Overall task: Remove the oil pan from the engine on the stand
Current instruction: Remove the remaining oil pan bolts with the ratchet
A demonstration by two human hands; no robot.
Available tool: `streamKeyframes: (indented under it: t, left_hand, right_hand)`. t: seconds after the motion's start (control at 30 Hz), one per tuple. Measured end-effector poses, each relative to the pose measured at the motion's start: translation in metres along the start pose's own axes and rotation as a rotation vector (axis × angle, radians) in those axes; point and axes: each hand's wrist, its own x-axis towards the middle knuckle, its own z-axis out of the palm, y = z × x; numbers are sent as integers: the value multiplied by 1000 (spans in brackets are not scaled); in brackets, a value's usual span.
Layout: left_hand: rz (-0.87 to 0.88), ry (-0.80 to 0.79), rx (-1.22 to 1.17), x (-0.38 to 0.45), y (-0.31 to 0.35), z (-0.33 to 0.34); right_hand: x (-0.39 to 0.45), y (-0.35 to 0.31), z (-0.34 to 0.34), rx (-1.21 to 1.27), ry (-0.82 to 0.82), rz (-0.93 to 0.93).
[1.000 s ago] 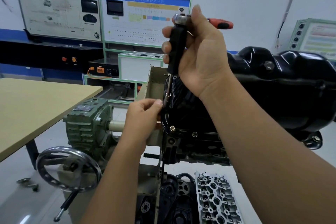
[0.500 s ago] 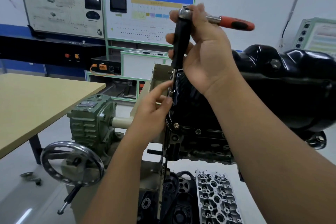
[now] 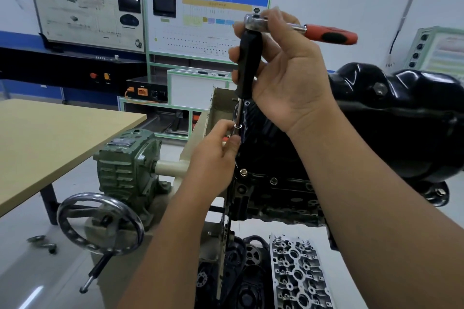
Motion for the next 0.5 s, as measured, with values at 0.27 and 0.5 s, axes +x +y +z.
streamKeyframes:
  t: [0.27, 0.5]
  left_hand:
    - [-145, 33, -204, 3, -5, -6]
    - [-153, 52, -216, 3, -6, -6]
  right_hand:
    - [-1, -2, 2, -1, -26, 60]
    - [9, -12, 5, 77, 113, 30]
